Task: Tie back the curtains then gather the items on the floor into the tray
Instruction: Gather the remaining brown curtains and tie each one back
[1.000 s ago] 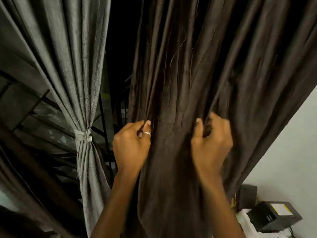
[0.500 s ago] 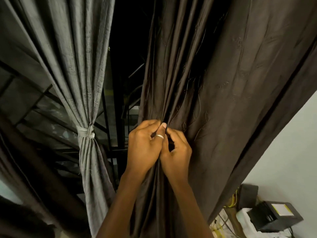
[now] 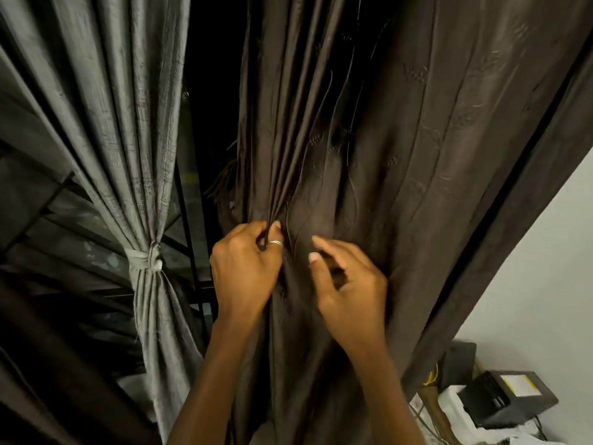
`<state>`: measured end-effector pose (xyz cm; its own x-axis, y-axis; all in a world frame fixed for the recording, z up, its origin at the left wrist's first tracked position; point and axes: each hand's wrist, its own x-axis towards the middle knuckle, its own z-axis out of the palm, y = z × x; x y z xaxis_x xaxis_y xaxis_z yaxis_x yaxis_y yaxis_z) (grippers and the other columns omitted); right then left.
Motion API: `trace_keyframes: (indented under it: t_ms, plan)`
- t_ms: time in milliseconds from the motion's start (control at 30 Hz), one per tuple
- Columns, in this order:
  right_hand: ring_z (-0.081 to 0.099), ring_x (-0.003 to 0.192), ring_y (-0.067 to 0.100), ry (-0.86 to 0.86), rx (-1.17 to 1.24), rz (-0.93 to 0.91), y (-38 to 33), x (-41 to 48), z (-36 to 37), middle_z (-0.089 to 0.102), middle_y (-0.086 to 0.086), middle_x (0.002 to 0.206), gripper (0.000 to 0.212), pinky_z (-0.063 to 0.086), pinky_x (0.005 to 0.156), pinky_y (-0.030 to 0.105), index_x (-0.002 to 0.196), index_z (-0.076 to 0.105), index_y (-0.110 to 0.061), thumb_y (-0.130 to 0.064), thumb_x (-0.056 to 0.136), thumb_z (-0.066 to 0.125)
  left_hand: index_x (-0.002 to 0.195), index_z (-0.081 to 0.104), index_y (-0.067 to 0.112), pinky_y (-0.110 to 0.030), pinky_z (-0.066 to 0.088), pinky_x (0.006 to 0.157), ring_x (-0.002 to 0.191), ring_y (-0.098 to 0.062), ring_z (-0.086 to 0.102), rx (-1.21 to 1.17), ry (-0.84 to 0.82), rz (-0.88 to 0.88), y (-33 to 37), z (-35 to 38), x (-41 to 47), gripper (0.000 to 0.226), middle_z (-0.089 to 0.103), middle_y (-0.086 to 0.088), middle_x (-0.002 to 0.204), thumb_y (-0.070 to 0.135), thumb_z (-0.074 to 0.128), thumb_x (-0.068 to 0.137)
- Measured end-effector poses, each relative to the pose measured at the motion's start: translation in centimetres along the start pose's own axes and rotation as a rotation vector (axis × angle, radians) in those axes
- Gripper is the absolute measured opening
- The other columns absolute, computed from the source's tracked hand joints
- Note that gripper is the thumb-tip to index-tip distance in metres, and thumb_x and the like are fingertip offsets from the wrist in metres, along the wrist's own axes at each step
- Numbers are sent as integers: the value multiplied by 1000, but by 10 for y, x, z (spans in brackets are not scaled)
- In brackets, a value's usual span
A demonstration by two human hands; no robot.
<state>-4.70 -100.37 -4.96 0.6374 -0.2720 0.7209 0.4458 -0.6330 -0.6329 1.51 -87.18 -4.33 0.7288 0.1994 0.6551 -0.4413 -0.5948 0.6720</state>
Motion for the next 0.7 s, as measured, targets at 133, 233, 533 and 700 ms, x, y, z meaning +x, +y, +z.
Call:
trace_keyframes:
  t_ms: [133, 233, 533, 700]
  plan:
    - [64, 101, 25, 470, -313, -153, -10, 22, -65, 65, 12, 115, 24, 56, 88, 41, 117, 71, -6, -14, 95, 72, 72, 67, 10, -16, 31, 49, 49, -9, 47, 11, 22, -15, -7, -5, 5, 29, 51, 5, 59, 28, 67, 96]
    - [47, 125, 26, 575, -429, 59, 0, 42, -93, 51, 18, 134, 64, 41, 109, 31, 137, 54, -8, -38, 87, 78, 66, 60, 13, -13, 27, 50, 47, -7, 44, 10, 25, -13, -8, -7, 6, 33, 46, 7, 56, 27, 67, 96]
    - [69, 97, 5, 216, -59, 405, 46, 69, -91, 73, -11, 104, 33, 57, 97, 36, 118, 68, -24, -33, 88, 78, 81, 73, 6, -29, 44, 54, 56, -18, 57, -23, 18, -19, -6, -8, 5, 26, 62, -3, 63, 27, 68, 95]
    - [59, 82, 17, 403, -318, 300, 54, 75, -87, 67, 5, 94, 25, 54, 89, 39, 106, 68, -8, -24, 89, 75, 73, 68, 9, -17, 29, 52, 52, -9, 47, 2, 3, -18, -7, -9, 4, 31, 51, 5, 60, 30, 66, 96]
